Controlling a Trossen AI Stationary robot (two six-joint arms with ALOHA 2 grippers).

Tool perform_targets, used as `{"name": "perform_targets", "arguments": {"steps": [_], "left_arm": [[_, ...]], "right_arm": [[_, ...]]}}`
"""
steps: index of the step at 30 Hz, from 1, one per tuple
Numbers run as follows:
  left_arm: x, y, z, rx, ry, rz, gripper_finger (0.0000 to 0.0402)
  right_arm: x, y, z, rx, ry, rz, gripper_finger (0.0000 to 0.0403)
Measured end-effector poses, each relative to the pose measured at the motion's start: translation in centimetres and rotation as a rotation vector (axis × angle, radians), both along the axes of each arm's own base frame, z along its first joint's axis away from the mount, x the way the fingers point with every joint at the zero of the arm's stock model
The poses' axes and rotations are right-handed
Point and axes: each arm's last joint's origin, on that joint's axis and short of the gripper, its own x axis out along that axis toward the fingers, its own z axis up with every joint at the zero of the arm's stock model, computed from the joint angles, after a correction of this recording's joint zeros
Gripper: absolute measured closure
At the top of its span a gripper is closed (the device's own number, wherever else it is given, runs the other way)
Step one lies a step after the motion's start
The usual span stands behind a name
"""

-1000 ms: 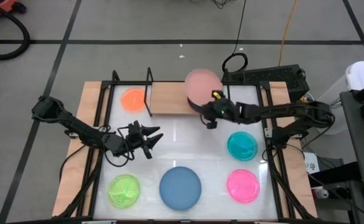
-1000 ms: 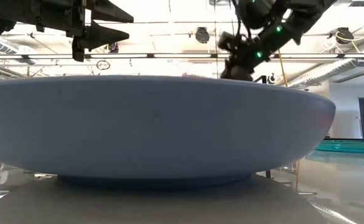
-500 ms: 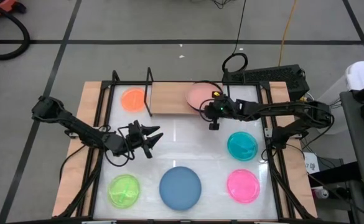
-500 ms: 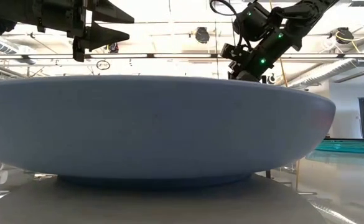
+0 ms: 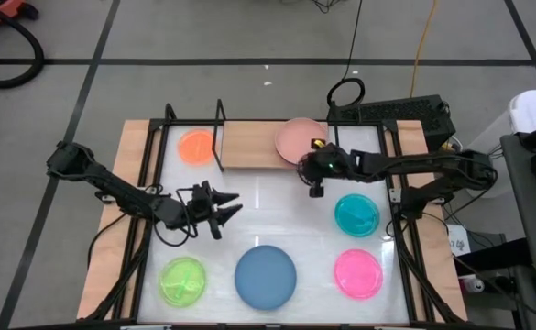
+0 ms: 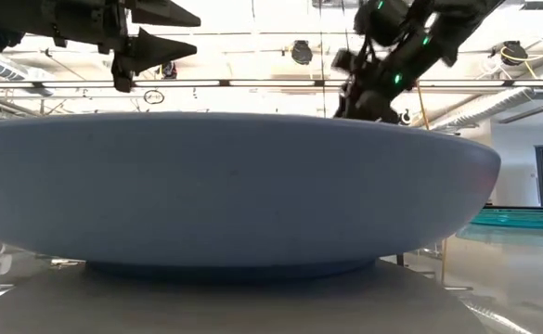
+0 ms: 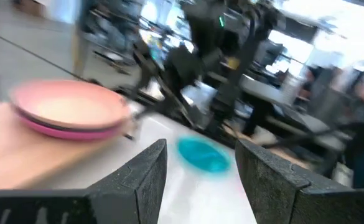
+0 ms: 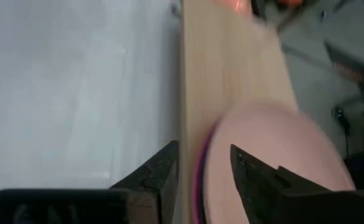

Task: Place and stack plates onto a shelf
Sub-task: Stack the blue plate on the orange plate

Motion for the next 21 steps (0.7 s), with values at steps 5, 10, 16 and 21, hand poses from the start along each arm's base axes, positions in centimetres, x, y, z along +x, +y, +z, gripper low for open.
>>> {"name": "perform_targets", "arguments": {"steps": [5, 10, 16, 21], "left_arm": [[0.6, -0.9, -0.7, -0.051, 0.199, -0.084, 0.0206], [2.3, -2.0, -0.8, -0.103, 0.422, -0.067, 0.0206], [6.3, -3.5, -0.6, -0.094, 0.483, -0.178, 0.0206], [8.7, -4.3, -0.8, -0.049, 0.503, -0.221, 0.0206]], "right_arm": [[-1.1, 3.2, 3.2, 0.007, -0.144, 0.097, 0.0280], [-3.0, 6.0, 5.5, 0.055, -0.265, 0.181, 0.0286], [-5.1, 8.2, 4.7, 0.141, -0.311, 0.243, 0.0286], [-7.2, 10.7, 4.2, 0.246, -0.341, 0.336, 0.0286]]}}
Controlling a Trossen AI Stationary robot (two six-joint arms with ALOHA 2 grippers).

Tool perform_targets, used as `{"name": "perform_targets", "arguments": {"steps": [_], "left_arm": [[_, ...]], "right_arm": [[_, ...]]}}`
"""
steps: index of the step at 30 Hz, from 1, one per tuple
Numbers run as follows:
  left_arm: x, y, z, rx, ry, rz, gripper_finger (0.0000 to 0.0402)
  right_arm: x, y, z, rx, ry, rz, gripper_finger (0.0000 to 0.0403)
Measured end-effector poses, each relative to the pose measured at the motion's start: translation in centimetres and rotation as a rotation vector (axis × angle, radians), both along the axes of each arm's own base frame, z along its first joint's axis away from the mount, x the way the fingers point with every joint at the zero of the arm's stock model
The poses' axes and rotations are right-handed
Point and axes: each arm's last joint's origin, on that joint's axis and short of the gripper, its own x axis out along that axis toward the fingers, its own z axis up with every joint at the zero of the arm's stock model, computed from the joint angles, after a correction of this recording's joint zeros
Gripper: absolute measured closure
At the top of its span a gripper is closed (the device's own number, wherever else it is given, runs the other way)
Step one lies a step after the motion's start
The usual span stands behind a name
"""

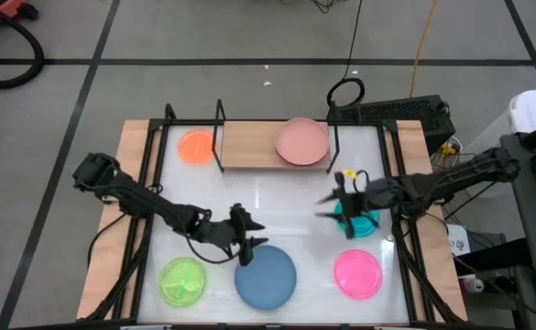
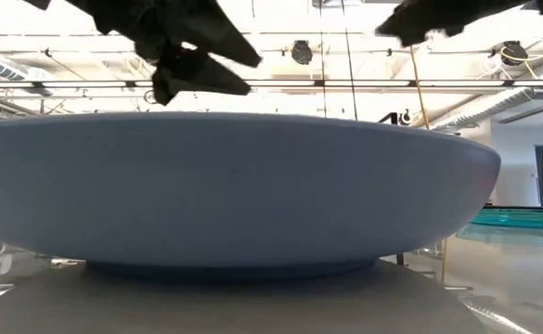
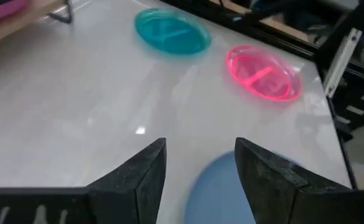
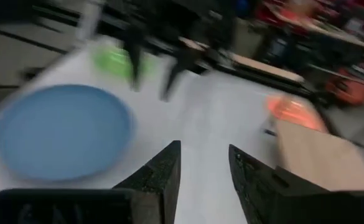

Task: Place and stack plates onto a shelf
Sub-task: Stack the blue plate on the orange plate

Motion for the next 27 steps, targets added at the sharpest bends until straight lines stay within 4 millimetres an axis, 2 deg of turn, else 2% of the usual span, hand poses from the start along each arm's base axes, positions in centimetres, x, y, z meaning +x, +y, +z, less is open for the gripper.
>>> {"name": "perform_targets", "arguments": {"steps": [5, 9, 16, 27], "left_arm": [[1.0, -0.1, -1.1, -0.023, 0.026, 0.015, 0.0206], [1.6, 0.5, -2.3, -0.074, 0.072, 0.028, 0.0206], [1.7, 0.9, -4.6, -0.212, 0.224, -0.001, 0.0206], [1.1, 3.4, -6.0, -0.305, 0.457, -0.009, 0.0206]], "right_arm": [[-2.1, 1.6, 0.0, 0.000, -0.064, 0.112, 0.0287], [-3.0, 1.4, -0.1, -0.054, -0.110, 0.054, 0.0287], [-3.6, 1.0, -0.4, -0.059, -0.130, -0.007, 0.0287], [-3.5, 1.0, -0.6, -0.069, -0.192, -0.001, 0.0287]]}}
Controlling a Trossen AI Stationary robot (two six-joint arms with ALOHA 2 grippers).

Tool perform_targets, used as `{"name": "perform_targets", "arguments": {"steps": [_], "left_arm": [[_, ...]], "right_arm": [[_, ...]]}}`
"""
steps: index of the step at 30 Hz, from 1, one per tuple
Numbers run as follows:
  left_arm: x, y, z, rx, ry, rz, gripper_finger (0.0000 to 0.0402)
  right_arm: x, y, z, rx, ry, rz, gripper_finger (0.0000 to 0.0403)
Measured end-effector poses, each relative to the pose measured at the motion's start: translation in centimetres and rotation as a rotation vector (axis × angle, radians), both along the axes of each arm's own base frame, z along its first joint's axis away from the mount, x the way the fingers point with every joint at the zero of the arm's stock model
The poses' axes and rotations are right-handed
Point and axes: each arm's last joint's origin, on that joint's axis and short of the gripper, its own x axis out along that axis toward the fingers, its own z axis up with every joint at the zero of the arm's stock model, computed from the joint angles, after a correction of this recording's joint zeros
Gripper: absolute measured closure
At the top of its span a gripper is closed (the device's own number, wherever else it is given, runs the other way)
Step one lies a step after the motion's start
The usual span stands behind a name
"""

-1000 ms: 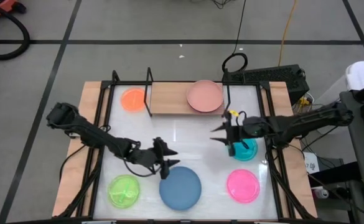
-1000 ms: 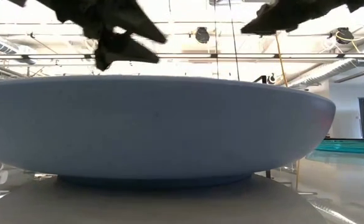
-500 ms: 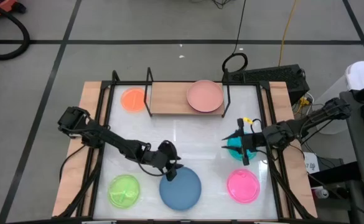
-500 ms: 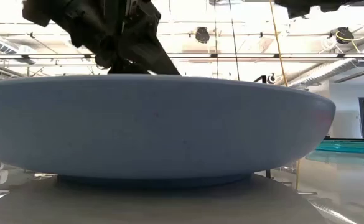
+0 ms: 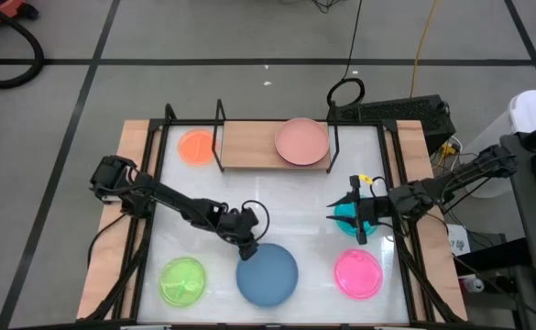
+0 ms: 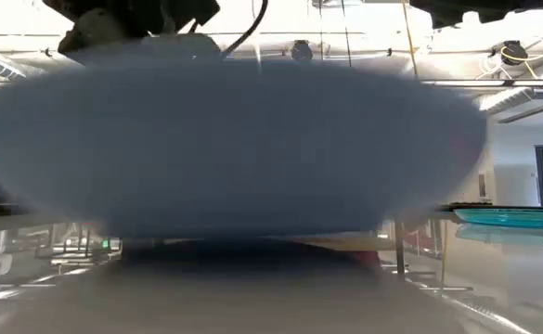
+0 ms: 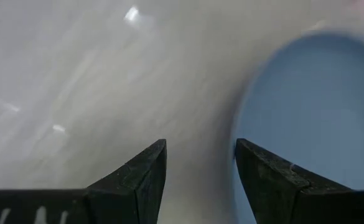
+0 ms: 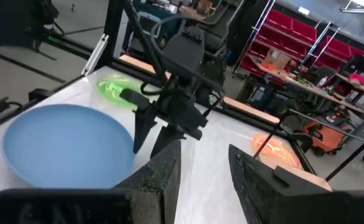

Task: Place and stack plates onto a shelf
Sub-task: Stack the blue plate on the orange plate

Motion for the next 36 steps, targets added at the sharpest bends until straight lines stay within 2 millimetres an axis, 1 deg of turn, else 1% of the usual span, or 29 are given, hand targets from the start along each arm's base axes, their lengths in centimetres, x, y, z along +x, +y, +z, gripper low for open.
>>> {"name": "perform_targets", "arguments": {"steps": [6, 12, 19, 20, 22, 24, 28, 29, 33, 35, 36], "left_arm": [[0.3, 0.1, 0.2, -0.029, -0.030, -0.032, 0.0206], [0.3, -0.4, 0.3, -0.042, -0.045, -0.037, 0.0206], [0.4, -1.5, -1.4, -0.048, -0.007, -0.038, 0.0209], [0.5, -1.5, -1.5, -0.047, -0.004, -0.039, 0.0214], [0.5, -1.5, -1.8, -0.053, 0.000, -0.047, 0.0239], [0.6, -1.3, -1.8, -0.056, 0.003, -0.056, 0.0278], [0.7, -0.9, -1.5, -0.101, -0.003, -0.079, 0.0373], [1.0, -0.7, -1.2, -0.104, -0.017, -0.085, 0.0385], [1.8, 0.3, 0.4, -0.064, -0.064, -0.081, 0.0387], [2.9, 0.8, 2.1, -0.035, -0.129, -0.089, 0.0387], [3.0, 1.2, 3.1, 0.005, -0.133, -0.090, 0.0387]], "right_arm": [[0.0, 0.0, 0.1, 0.008, -0.012, 0.000, 0.0287], [0.0, 0.0, 0.3, 0.019, -0.026, -0.001, 0.0287], [0.0, 0.0, 0.3, 0.022, -0.027, -0.001, 0.0287], [0.0, 0.0, 0.3, 0.023, -0.029, -0.001, 0.0287], [0.0, 0.0, 0.3, 0.023, -0.030, -0.001, 0.0287], [0.0, 0.0, 0.3, 0.023, -0.030, -0.001, 0.0287], [0.0, 0.0, 0.3, 0.024, -0.032, -0.001, 0.0287], [0.0, 0.0, 0.4, 0.025, -0.034, -0.001, 0.0287], [0.1, 0.0, 0.6, 0.033, -0.056, -0.009, 0.0287], [0.1, -0.1, 0.6, 0.031, -0.062, -0.043, 0.0287], [0.1, -0.1, 0.6, 0.030, -0.065, -0.058, 0.0287]]}}
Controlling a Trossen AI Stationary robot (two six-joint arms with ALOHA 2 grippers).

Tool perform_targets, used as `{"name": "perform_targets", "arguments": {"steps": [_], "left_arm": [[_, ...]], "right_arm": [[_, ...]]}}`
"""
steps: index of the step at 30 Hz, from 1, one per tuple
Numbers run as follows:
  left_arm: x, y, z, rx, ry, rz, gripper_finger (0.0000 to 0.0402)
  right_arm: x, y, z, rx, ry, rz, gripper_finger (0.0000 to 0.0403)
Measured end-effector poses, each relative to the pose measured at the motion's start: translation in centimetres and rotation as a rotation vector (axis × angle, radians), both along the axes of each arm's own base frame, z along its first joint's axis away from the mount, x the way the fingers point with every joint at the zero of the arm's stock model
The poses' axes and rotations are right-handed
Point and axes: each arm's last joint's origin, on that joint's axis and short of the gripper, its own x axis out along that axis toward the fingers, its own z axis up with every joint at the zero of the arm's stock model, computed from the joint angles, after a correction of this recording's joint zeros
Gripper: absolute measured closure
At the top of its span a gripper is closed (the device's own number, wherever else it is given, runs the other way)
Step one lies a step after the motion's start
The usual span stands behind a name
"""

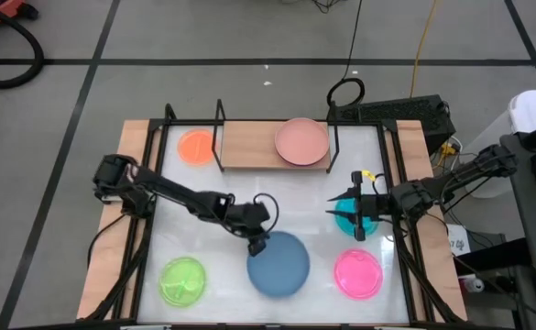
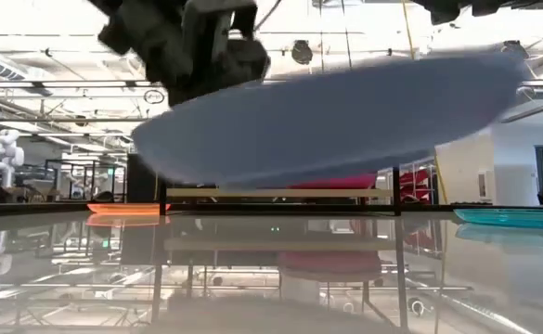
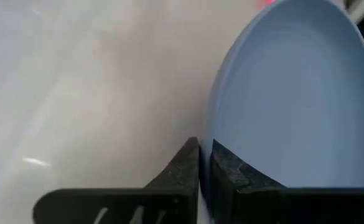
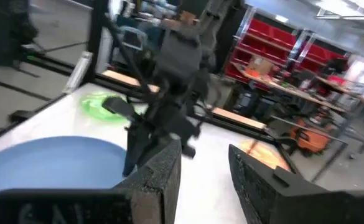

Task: Place and stack plates onto a shelf
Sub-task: Stack the blue plate on the orange plate

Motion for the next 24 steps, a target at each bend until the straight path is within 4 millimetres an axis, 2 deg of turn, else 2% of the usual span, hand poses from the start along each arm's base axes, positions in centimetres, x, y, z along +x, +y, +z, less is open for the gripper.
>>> {"name": "perform_targets", "arguments": {"steps": [4, 8, 12, 16, 19, 22, 24], "left_arm": [[1.4, 2.3, 3.9, 0.183, -0.067, 0.084, 0.0387], [2.9, 5.7, 8.5, 0.367, -0.176, 0.214, 0.0388], [3.7, 10.0, 11.6, 0.426, -0.234, 0.314, 0.0388], [3.2, 15.3, 13.1, 0.464, -0.254, 0.449, 0.0388], [2.2, 19.1, 13.3, 0.458, -0.236, 0.548, 0.0388], [1.7, 22.1, 12.4, 0.421, -0.215, 0.608, 0.0389], [1.5, 23.3, 11.3, 0.406, -0.182, 0.631, 0.0389]], "right_arm": [[0.1, -0.1, 0.2, -0.013, -0.019, -0.002, 0.0287], [0.1, -0.1, 0.4, -0.031, -0.044, -0.001, 0.0287], [0.1, -0.1, 0.5, -0.034, -0.050, -0.001, 0.0287], [0.1, -0.1, 0.4, -0.037, -0.045, 0.000, 0.0287], [0.1, -0.1, 0.4, -0.045, -0.043, 0.001, 0.0287], [0.1, -0.1, 0.3, -0.050, -0.033, 0.004, 0.0287], [0.1, -0.1, 0.2, -0.056, -0.019, 0.005, 0.0287]]}}
